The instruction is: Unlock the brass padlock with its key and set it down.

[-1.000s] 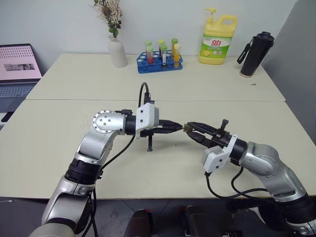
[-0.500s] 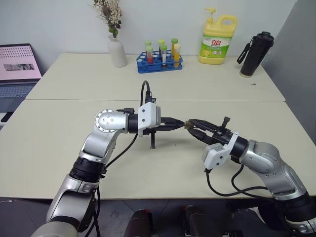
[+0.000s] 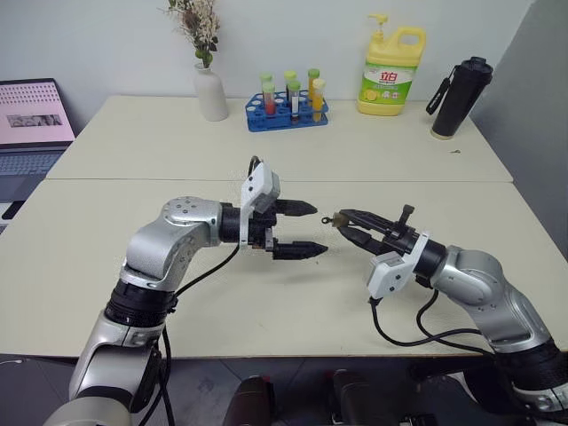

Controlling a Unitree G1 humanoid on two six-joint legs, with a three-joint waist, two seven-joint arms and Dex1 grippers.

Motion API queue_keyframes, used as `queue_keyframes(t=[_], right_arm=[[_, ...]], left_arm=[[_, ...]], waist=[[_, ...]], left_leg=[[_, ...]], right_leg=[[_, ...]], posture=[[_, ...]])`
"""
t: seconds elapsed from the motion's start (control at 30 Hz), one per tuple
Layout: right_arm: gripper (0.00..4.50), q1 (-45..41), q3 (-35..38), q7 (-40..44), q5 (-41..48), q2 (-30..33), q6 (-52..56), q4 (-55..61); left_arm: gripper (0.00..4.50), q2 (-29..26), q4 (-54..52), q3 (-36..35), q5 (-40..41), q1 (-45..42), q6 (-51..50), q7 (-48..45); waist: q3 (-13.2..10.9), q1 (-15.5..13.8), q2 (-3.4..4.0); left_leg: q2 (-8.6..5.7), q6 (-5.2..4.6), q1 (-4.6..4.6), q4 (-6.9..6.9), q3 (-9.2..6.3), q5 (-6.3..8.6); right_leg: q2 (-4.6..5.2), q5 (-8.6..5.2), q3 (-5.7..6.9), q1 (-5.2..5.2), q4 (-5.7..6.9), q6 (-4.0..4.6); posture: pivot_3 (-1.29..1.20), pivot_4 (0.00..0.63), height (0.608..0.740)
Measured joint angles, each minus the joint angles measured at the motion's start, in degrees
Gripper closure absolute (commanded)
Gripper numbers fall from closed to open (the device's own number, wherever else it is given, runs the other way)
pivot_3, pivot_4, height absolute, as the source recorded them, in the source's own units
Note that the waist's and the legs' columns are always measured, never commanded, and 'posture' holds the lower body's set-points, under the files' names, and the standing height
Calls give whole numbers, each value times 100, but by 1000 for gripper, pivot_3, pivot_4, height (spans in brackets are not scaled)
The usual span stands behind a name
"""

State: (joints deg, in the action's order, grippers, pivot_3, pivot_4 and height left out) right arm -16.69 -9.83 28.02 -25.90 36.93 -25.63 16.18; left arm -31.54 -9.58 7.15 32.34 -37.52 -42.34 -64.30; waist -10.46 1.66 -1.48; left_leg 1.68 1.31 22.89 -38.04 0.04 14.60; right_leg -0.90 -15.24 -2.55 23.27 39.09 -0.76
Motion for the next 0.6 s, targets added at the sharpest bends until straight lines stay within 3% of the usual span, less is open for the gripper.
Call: queue_keyframes(t=[0.47, 0.6], right_arm=[[3570, -55, -50, 9, -1, -51, -108, -22], [3570, -55, -50, 17, -1, -54, -109, -20]], left_arm=[[0, 428, 314, 93, -110, -300, -226, 744], [902, 457, 316, 127, -106, -309, -226, 725]], waist=[[0, 1, 0], [0, -2, 0]], left_leg=[[-2, 1, 0, -2, 1, 0], [-2, 1, 0, -2, 1, 0]], right_leg=[[1, 4, -2, -1, 1, 6], [1, 3, -2, -1, 1, 6]], posture=[[0, 150, 740], [0, 150, 740]])
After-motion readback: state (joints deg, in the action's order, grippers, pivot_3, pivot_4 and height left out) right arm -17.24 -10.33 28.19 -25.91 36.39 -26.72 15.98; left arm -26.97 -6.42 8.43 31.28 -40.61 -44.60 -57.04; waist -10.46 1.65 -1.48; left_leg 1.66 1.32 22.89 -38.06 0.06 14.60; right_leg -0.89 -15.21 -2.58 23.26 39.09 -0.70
